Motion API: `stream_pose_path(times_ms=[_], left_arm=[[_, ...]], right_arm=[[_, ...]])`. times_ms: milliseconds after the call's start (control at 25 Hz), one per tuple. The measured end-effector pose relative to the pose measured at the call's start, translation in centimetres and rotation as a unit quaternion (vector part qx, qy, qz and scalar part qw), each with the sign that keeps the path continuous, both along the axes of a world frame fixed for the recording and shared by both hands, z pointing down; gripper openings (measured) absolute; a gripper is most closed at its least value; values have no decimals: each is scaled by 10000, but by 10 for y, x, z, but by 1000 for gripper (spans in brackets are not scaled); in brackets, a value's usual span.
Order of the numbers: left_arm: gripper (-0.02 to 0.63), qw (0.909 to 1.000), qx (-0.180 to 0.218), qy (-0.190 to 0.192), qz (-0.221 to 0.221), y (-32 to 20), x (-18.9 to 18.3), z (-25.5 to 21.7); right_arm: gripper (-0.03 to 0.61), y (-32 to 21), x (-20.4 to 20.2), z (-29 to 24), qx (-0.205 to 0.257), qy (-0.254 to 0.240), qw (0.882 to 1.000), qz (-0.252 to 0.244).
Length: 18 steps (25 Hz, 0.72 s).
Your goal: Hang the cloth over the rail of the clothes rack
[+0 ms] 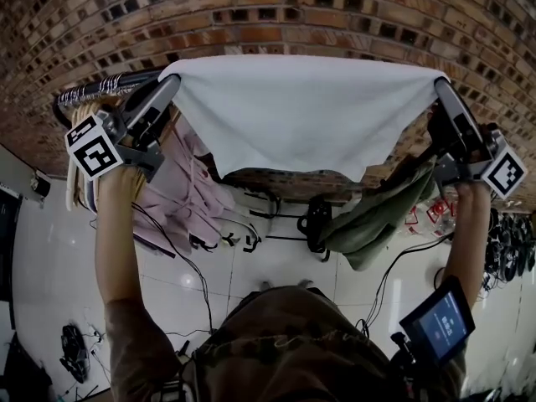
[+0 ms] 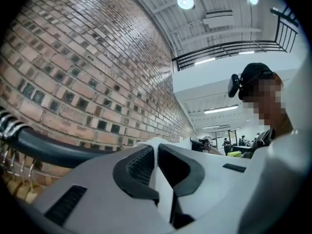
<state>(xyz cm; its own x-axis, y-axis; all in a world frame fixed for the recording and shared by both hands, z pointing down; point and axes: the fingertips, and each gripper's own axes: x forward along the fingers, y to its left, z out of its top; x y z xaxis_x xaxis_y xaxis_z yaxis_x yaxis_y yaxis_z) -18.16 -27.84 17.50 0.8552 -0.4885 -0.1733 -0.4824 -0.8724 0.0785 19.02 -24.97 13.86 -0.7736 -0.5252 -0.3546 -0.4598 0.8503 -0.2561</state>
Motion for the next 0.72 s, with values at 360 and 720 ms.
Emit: stream_pose_path(times_ms=[360, 720], left_arm=[[17, 9978, -74, -646, -93, 2, 10, 48], [17, 9988, 90, -441, -176, -12, 1, -19]], right_arm=[[15, -5, 2, 14, -157, 102, 9998, 93], [15, -1, 2, -20, 5, -170, 9998, -121]])
